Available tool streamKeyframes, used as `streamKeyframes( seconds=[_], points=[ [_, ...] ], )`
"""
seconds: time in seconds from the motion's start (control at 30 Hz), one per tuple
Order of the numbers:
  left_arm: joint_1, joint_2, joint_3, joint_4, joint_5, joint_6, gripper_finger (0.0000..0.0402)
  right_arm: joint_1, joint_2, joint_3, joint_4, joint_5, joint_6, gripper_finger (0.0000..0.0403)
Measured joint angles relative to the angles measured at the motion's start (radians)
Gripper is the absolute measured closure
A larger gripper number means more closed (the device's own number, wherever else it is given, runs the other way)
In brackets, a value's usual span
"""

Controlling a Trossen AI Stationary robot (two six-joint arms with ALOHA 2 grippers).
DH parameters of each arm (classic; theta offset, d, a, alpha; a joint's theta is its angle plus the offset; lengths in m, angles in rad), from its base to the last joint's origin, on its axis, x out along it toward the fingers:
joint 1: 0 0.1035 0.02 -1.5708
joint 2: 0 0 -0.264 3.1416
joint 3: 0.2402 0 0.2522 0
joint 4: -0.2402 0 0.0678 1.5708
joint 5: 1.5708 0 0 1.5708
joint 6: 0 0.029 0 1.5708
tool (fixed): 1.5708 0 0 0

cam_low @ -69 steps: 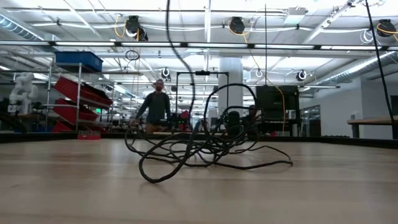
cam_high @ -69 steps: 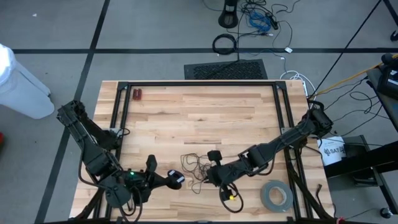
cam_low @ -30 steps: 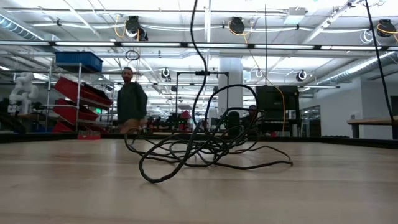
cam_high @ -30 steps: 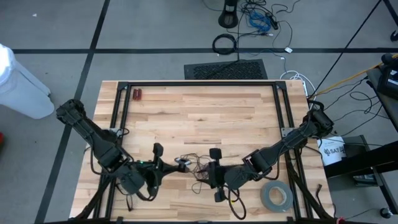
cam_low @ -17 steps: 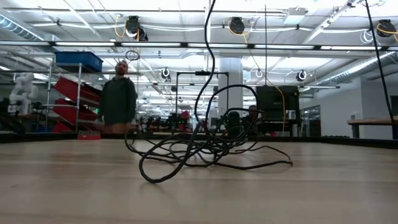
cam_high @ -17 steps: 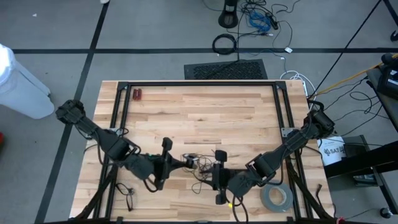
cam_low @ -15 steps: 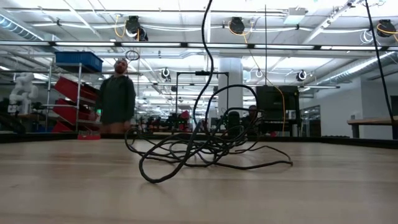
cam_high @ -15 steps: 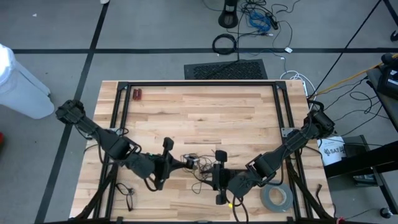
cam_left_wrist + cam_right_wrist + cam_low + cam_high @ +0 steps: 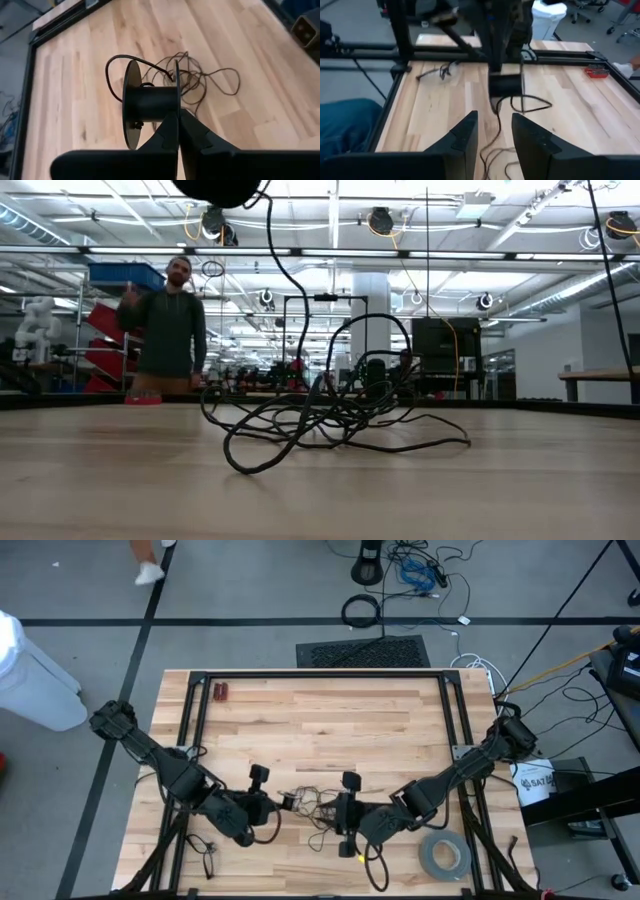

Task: Coil cords
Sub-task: Coil the black wire on the spool

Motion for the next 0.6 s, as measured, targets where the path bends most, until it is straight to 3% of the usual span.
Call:
streamKeyframes(
  seconds=[0.17,0.6],
  points=[
    [-0.001,-0.002,-0.061,-0.027,-0.087,-0.032,0.0401,-0.019,0.023,0.000,0.048,-0.001,-0.021,0.0296],
    [-0.057,-0.061,-0.078,0.026,-0.086,-0.014,0.0401,-0.029,0.074,0.000,0.048,-0.078,-0.051,0.0296]
  ],
)
